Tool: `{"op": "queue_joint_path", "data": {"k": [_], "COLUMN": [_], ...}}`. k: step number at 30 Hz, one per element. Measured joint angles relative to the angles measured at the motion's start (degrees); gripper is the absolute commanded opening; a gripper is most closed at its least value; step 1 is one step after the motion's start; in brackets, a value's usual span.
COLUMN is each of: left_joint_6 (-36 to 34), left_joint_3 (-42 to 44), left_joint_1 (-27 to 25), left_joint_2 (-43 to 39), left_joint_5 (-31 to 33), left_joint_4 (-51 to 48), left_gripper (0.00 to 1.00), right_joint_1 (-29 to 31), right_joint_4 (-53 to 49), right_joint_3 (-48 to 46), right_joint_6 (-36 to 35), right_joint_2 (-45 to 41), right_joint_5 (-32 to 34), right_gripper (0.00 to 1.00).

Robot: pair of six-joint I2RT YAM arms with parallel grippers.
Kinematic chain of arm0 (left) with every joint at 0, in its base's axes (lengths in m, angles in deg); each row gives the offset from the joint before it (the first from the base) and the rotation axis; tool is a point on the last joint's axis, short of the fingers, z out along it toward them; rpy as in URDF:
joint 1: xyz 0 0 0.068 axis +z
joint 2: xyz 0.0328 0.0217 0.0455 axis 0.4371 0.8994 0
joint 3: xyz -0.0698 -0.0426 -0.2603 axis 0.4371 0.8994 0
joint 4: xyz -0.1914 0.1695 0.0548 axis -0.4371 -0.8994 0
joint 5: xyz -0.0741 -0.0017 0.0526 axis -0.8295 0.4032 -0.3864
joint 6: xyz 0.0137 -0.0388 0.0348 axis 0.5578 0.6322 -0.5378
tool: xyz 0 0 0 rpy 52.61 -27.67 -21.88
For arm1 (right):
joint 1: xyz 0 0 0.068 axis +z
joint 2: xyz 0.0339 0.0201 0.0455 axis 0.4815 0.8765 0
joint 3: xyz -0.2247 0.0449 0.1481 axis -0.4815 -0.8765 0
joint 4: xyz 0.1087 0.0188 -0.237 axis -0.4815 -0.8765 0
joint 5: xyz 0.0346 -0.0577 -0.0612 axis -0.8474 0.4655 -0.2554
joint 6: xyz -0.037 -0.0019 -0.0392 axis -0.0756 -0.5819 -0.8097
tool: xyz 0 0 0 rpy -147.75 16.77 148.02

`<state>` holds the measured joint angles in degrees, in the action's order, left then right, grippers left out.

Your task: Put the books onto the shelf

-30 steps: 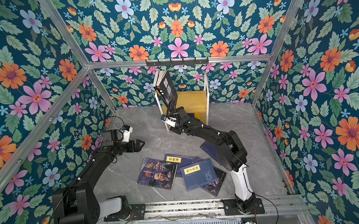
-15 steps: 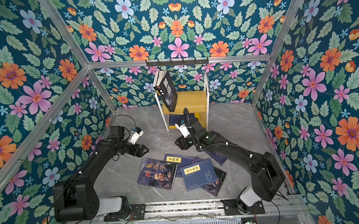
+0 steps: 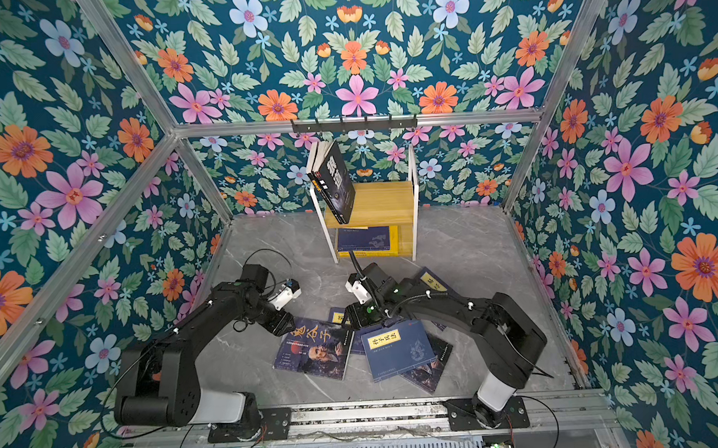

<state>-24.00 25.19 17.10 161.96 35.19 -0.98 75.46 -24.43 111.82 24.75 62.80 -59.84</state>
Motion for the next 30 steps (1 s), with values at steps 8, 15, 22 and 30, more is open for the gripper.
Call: {"op": "queue_joint_path", "data": {"k": [8, 15, 22, 30], "left_joint_6": [-0.39, -0.39, -0.37, -0.35], "left_joint_3": [1.64, 1.9, 2.95, 3.63], "left_joint_1": [-0.7, -0.76, -1.27, -1.36], "left_joint_2": [1.55, 2.97, 3.26, 2.78], "left_joint_5": [2.14, 2.71, 2.36, 2.36], "left_joint_4": [1.44, 2.99, 4.48, 5.35], "left_gripper": [0.29, 0.16, 0.13, 0.12], "right_joint_1": [-2.03, -4.09, -4.48, -4.55], "right_joint_4": [2.71, 4.55, 5.01, 5.44], "right_joint_3": [0.7, -0.85, -1.03, -0.07], "right_joint_6": [4.24, 6.12, 6.58, 7.26], "right_joint_2": [6.19, 7.02, 9.6, 11.21], "right_joint_5": [-6.23, -9.25, -12.39, -16.09], "right_gripper": [0.64, 0.65, 0.65, 0.64]}}
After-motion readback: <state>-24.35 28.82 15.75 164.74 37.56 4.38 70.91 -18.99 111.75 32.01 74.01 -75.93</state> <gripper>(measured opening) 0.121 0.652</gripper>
